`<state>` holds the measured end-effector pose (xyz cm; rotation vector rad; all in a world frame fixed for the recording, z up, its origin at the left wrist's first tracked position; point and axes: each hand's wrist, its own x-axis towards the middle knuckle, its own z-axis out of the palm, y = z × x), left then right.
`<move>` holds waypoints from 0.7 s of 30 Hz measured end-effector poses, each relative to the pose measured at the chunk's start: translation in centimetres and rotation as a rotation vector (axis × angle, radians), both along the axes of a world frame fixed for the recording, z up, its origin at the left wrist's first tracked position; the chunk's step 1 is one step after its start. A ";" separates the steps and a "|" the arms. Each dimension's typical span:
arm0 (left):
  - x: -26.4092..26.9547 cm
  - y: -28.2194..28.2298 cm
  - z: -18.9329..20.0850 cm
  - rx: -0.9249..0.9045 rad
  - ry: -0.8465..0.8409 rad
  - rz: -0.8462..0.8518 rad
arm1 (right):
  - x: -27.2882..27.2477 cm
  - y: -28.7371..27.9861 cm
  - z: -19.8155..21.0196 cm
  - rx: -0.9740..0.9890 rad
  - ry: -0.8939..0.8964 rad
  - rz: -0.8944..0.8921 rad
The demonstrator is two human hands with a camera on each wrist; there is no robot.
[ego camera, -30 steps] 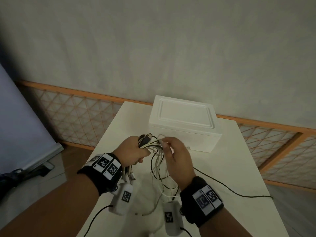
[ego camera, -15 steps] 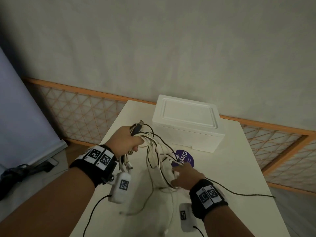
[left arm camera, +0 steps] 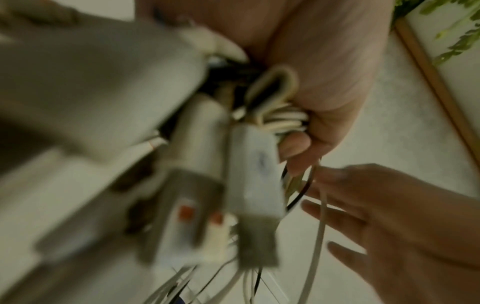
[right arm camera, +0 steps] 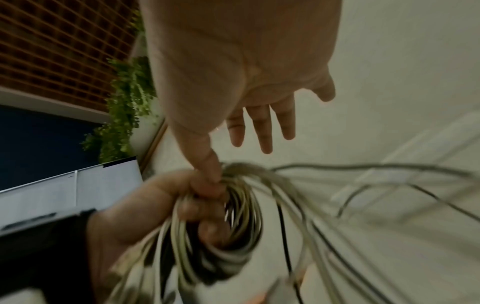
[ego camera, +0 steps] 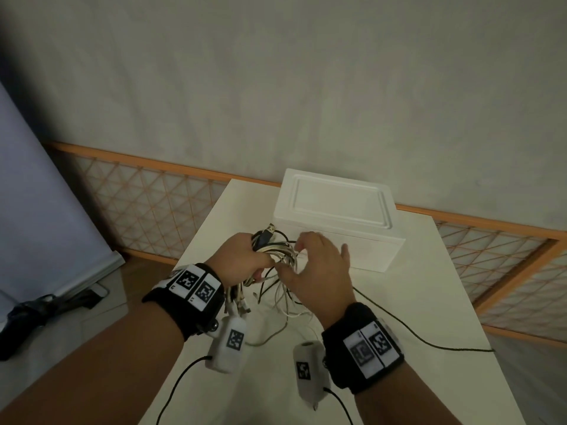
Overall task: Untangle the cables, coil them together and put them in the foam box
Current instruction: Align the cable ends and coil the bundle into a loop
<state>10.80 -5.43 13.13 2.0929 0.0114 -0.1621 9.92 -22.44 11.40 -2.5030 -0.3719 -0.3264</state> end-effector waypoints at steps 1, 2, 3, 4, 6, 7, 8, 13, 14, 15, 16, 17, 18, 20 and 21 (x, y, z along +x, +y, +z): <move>-0.2 -0.3 0.1 -0.009 -0.010 -0.015 | 0.3 0.4 -0.4 -0.018 0.030 -0.004; -0.3 -0.6 0.2 -0.017 -0.021 -0.021 | 0.6 0.5 -1.0 -0.042 0.044 -0.017; -0.5 -0.7 0.2 -0.022 -0.030 -0.024 | 0.8 0.5 -1.5 -0.054 0.062 -0.040; -0.6 -0.8 0.1 -0.026 -0.034 -0.026 | 1.0 0.3 -2.1 -0.054 0.091 -0.064; -0.9 -0.8 -0.1 -0.029 -0.028 -0.028 | 1.4 -0.2 -3.5 -0.096 0.170 -0.101; -1.0 -0.7 -0.1 -0.029 -0.022 -0.029 | 1.7 -0.5 -4.2 -0.143 0.210 -0.112; -1.0 -0.5 -0.1 -0.034 -0.020 -0.026 | 1.8 -1.1 -5.0 -0.175 0.257 -0.126; -1.1 0.5 -0.1 -0.058 -0.035 -0.015 | 1.2 -6.2 -10.4 -0.278 0.541 -0.219; -1.0 0.6 -0.3 -0.064 -0.032 -0.008 | 0.9 -6.9 -11.1 -0.299 0.541 -0.217; -0.9 0.6 -0.4 -0.078 -0.026 0.002 | 0.8 -7.2 -11.3 -0.307 0.541 -0.212; -0.7 0.6 -0.7 -0.096 -0.022 0.017 | 0.9 -7.3 -11.2 -0.298 0.556 -0.206; -0.5 0.6 -0.9 -0.111 -0.021 0.032 | 1.1 -7.1 -10.8 -0.258 0.582 -0.199; -0.2 0.5 -1.0 -0.121 -0.023 0.044 | 1.4 -6.9 -10.2 -0.172 0.600 -0.191; 0.3 0.3 -1.1 -0.123 -0.019 0.049 | 2.1 -6.1 -8.2 0.084 0.508 -0.170; 0.4 0.0 -1.1 -0.118 -0.011 0.044 | 2.2 -5.6 -7.0 0.200 0.386 -0.142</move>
